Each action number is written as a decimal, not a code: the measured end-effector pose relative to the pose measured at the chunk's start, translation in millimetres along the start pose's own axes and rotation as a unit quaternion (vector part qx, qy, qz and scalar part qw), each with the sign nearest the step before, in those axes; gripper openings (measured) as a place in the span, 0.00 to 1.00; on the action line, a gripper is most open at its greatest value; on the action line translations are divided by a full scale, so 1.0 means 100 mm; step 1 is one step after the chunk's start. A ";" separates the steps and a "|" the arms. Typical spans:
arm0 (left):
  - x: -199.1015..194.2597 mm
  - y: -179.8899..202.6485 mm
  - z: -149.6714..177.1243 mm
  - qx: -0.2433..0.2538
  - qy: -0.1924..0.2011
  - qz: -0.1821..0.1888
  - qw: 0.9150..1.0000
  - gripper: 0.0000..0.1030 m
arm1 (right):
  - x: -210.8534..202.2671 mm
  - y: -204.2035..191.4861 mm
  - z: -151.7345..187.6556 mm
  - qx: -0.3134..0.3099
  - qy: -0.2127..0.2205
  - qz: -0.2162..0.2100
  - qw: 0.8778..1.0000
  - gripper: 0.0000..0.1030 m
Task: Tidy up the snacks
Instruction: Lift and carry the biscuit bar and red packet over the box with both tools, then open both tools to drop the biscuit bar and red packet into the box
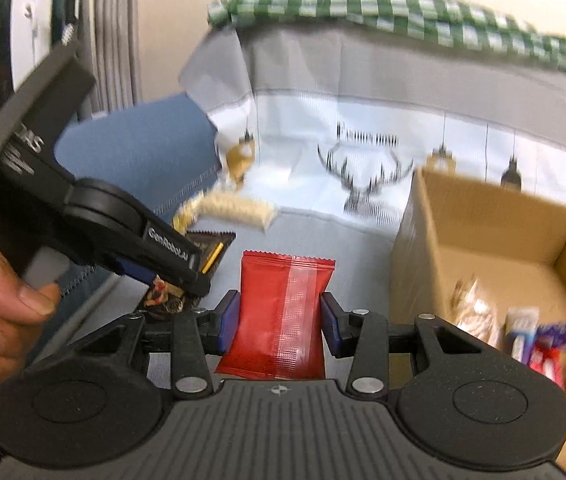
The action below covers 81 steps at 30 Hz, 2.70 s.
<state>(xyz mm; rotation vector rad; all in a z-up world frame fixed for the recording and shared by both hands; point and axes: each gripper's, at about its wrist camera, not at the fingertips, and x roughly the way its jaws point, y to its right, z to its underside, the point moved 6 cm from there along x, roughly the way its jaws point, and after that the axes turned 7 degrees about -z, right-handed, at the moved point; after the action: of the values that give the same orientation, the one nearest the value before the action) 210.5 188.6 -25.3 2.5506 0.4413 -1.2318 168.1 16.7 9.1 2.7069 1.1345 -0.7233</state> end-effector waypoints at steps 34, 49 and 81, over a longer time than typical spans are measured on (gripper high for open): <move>-0.42 1.18 -0.29 0.039 0.167 0.096 0.980 0.41 | -0.88 1.30 -0.26 0.067 0.085 0.083 0.991 0.43; -0.62 1.83 -0.21 0.083 0.230 0.156 0.957 0.41 | -1.01 1.68 -0.23 0.100 0.100 0.134 0.981 0.43; -0.64 2.17 -0.15 0.095 0.230 0.215 0.944 0.41 | -1.07 1.85 -0.18 0.124 0.119 0.204 0.964 0.43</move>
<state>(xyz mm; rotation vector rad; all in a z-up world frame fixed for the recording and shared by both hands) 266.6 -14.4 58.8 2.8829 -0.1599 -0.5444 239.2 -178.1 62.0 3.1606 0.5075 -0.5125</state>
